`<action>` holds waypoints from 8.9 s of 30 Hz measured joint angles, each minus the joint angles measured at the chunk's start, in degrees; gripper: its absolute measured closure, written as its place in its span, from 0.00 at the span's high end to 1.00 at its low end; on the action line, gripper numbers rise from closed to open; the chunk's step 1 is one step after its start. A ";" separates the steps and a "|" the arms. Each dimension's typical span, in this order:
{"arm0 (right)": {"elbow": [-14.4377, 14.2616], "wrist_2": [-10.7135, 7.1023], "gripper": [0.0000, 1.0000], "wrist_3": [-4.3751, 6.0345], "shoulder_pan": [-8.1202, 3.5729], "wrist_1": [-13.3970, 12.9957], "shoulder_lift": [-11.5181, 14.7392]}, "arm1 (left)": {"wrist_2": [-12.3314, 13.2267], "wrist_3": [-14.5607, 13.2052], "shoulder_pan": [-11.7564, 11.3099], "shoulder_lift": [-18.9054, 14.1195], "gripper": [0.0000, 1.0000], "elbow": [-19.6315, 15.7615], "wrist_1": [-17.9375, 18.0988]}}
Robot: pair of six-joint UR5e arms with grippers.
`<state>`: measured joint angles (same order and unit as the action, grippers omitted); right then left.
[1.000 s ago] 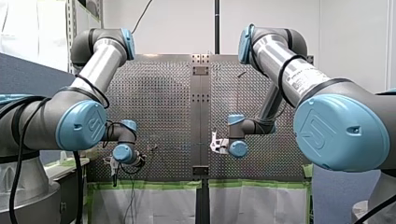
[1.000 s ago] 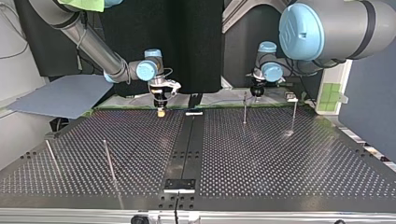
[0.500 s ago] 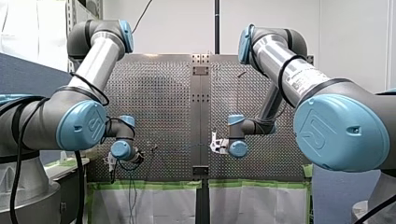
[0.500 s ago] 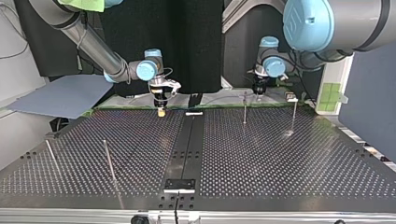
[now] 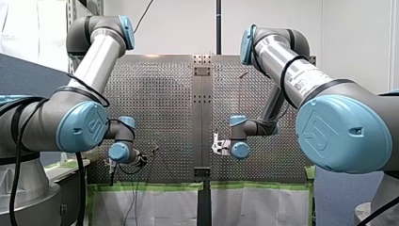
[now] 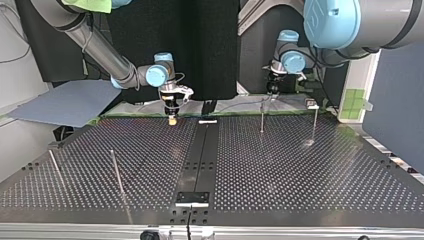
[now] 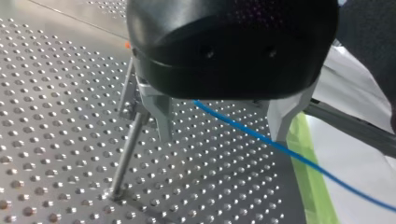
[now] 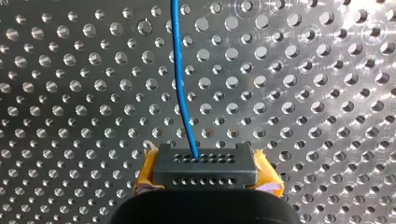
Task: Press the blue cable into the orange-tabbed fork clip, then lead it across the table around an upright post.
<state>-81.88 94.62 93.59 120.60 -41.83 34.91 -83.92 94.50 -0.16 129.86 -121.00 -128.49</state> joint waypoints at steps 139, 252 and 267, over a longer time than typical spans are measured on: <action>2.72 -1.71 0.00 0.91 1.41 4.91 -1.63 | -7.38 13.15 13.78 -2.57 1.00 -1.19 4.18; 4.91 -2.01 0.00 -1.63 1.45 11.71 -1.28 | -22.01 0.91 21.89 2.12 0.01 15.23 2.55; 4.93 -1.72 0.00 -0.76 0.82 15.51 6.73 | -22.47 2.00 24.81 1.22 0.01 18.61 -1.42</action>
<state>-76.95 92.90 92.83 121.42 -26.32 41.63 -106.39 96.50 24.65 131.08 -102.39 -129.91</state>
